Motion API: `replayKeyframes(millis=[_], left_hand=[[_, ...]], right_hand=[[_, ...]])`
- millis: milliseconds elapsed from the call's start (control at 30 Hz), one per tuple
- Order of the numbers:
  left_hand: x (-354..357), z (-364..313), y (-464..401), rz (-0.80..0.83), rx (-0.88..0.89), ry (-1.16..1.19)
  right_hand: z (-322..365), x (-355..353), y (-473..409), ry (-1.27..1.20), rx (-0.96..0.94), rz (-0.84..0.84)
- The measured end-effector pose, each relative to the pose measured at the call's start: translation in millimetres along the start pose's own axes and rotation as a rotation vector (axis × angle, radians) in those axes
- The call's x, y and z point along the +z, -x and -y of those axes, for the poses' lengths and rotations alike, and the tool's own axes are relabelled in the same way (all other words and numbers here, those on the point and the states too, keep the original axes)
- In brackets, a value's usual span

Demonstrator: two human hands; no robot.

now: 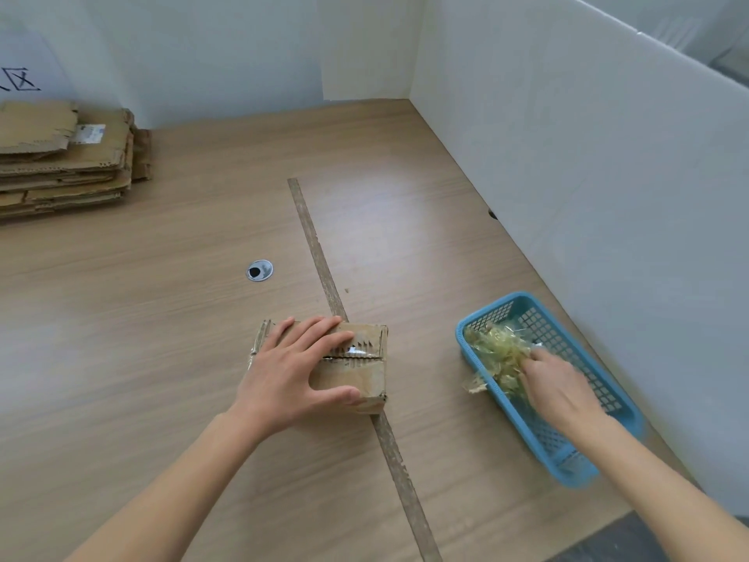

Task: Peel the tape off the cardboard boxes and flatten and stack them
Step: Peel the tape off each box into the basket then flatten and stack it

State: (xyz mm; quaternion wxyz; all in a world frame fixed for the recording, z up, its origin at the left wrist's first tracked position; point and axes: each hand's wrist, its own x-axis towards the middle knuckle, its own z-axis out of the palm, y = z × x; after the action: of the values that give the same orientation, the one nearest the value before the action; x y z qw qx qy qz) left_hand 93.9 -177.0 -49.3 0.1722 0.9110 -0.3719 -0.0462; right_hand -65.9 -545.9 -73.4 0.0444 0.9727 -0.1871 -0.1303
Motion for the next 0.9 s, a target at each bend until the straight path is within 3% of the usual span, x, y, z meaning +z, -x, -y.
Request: replayKeyframes(millis=[133, 267, 467, 700, 900], left_hand=[[-1, 0, -1, 0.021, -0.005, -0.015], [-1, -3, 0, 0.013, -0.006, -0.006], [-1, -3, 0, 0.004, -0.015, 0.007], [-1, -2, 1, 0.013, -0.015, -0.011], [-3, -3, 1, 0.03, -0.016, -0.023]], right_hand=[[-6, -10, 1, -0.115, -0.034, 0.166], [-8, -19, 1, -0.315, 0.102, -0.043], [-2, -16, -7, -0.474, 0.355, -0.118], [-1, -22, -8, -0.257, 0.197, -0.04], [-6, -22, -6, -0.226, 0.178, -0.004]])
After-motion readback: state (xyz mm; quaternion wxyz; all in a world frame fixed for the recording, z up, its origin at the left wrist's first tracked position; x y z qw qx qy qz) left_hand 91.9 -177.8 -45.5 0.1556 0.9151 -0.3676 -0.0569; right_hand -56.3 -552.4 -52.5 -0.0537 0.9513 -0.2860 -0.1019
